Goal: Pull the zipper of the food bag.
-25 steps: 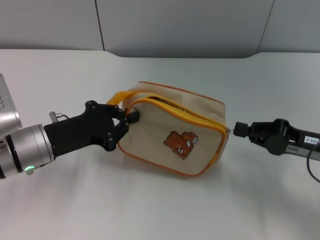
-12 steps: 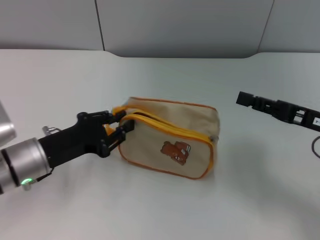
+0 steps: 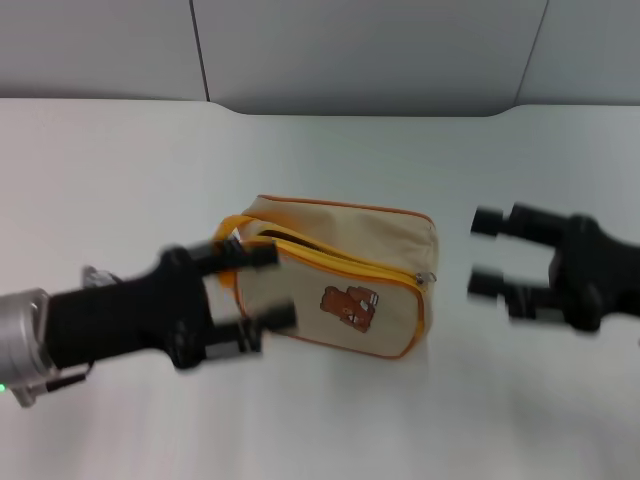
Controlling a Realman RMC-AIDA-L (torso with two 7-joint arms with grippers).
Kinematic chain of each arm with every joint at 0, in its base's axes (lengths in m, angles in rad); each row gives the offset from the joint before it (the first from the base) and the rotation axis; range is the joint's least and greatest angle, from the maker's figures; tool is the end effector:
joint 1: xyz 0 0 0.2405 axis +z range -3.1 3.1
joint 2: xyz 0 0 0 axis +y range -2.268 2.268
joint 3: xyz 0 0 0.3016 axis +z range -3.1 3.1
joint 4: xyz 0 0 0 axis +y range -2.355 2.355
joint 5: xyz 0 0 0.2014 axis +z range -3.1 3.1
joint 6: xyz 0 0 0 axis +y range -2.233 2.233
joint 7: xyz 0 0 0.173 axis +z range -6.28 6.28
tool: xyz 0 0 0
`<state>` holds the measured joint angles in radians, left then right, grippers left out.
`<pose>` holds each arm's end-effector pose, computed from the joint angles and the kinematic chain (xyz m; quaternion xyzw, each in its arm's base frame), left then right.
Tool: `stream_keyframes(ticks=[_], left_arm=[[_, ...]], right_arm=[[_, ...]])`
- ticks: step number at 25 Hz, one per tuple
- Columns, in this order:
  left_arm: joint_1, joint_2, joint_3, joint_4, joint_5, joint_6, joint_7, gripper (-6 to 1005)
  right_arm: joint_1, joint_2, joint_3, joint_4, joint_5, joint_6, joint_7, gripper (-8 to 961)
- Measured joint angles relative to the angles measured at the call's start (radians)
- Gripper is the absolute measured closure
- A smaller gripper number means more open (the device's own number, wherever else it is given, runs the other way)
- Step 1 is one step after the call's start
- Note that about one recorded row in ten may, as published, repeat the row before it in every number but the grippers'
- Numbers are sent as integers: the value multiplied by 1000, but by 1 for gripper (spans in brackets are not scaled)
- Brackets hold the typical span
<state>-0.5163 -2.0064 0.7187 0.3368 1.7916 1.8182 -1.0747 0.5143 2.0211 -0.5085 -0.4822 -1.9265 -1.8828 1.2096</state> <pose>-0.2645 0.3053 -0.0407 -0.9080 -0.1410 -0.3905 0.0562 0.2671 0.3158 -0.0130 -0.9032 0.1597 0.3906 0.0786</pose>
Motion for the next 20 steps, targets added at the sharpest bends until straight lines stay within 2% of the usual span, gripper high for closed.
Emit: stream_keyframes(ticks=[2,4,7,8,14,20], left_arm=[[-8,-4,37,23,30,10,-36,336],[-10,-9,61,43,59,13,-66,284],[-8,-10,72,51,83,26,-79,206],[-6,-10,73,51,87,30,-78,180],[9,-5,75,51,116,35,-71,181],[11,-4,76,52,142,37,-67,181]], right_arm=[[-5,-6,-34,-8,-31,-35,-43,289],[-7,-9,-66,-17,-74,-56,-80,220],[-8,-2,-97,-32,-140,-53,-133,116],[-8,1,-101,-34,-160,-44,-151,116],[-8,13,-104,-26,-186,-26,-215,117],[-8,14,-96,-28,-182,-26,-224,117]])
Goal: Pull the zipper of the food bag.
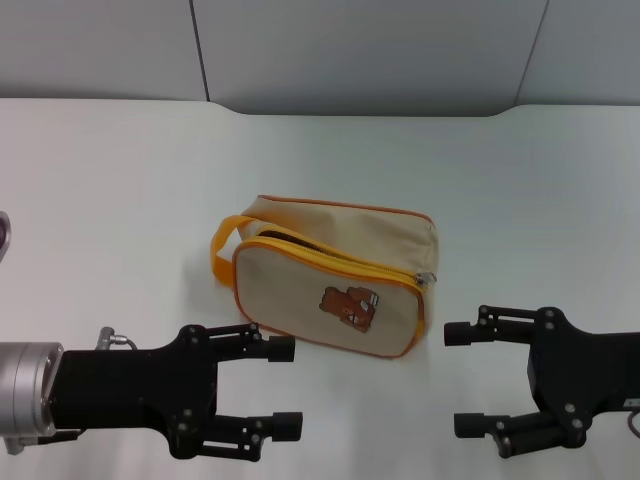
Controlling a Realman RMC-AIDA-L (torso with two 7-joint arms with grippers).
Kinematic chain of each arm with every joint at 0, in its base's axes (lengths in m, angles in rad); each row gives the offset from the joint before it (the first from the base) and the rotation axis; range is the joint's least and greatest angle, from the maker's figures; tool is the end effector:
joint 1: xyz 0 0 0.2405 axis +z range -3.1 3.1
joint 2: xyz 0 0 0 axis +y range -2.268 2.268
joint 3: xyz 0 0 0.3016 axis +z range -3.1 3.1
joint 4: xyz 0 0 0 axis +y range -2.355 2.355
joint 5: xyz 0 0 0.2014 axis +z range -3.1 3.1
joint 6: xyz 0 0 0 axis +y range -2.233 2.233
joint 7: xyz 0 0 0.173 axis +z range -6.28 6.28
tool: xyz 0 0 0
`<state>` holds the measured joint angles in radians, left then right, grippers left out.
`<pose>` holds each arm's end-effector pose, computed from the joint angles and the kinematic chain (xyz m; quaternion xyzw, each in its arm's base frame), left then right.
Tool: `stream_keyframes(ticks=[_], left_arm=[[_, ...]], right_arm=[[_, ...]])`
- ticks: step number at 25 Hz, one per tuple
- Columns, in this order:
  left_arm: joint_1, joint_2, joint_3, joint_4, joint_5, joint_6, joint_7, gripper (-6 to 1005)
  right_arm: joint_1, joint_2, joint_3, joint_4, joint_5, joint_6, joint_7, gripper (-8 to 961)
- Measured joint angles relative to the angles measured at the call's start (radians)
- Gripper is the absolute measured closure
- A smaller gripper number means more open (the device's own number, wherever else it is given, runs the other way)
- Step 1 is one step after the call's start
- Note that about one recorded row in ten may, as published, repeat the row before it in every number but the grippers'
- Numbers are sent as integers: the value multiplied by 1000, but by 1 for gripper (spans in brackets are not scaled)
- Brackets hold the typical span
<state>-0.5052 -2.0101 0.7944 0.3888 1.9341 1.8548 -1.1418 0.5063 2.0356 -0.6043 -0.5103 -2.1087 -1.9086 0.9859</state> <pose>-0.2745 0.2789 -0.0556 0.9340 0.1534 0.3211 0.0328 0.2787 0.2847 -0.0425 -0.9515 0.0567 0.3020 0.0165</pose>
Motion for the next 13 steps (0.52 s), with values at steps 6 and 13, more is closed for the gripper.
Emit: stream_keyframes(ticks=[6,13], left_arm=[[4,3,0,1,4,1,0,180],[7,9,0,1,5,7,1,181]], right_arm=[[8,2,2,3,1,-4,-6,118],[9,2,2,4,3,-5,-7,118]])
